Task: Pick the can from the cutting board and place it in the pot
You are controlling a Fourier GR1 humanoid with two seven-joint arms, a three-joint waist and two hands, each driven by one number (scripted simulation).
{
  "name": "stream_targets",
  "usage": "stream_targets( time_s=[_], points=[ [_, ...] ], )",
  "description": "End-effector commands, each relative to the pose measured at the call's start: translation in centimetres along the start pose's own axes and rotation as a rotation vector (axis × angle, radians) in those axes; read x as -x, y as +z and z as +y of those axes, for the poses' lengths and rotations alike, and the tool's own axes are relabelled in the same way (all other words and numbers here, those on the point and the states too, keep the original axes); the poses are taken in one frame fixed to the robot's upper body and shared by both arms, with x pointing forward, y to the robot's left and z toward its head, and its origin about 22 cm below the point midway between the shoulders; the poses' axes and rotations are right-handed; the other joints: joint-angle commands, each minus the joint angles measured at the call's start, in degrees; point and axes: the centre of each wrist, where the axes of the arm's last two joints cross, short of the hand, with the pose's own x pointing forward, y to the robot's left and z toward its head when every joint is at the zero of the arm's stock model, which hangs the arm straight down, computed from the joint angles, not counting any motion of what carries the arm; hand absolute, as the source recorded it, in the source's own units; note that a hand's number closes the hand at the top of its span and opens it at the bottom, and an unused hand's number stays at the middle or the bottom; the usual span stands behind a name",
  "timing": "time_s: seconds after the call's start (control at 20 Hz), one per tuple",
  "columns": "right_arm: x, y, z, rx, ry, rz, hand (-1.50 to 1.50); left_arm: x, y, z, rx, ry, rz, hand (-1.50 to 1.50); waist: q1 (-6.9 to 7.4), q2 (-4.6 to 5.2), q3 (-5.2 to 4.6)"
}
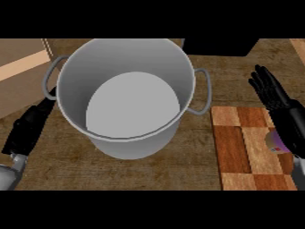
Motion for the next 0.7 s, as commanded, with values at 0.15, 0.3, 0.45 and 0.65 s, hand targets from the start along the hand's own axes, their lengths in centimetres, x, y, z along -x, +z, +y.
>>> stream_targets(
  time_s=[0.15,0.3,0.45,0.65],
  points=[
    [1.1,0.0,-3.2,0.044,-0.205,0.055,-1.5,-1.7,-0.3,-2.2,-0.059,0.273,0.014,0.0,-0.54,0.12,2.34],
    [-2.8,0.0,-8.2,-0.063,0.468,0.139,-1.5,-1.4,-0.3,-3.0,-0.046,0.306,0.022,0.0,-0.57,-0.02,-0.24],
    [1.2,3.6,-10.7,0.434,0.418,0.064,-1.5,-2.0,-0.1,-3.8,-0.071,0.423,0.047,0.0,-3.1,-0.23,2.43],
    [-0.1,7.3,-9.8,0.359,0.511,-0.114,-1.5,-3.3,0.6,-3.5,-0.093,0.453,0.067,0.0,-2.85,-0.54,2.34]
  ],
)
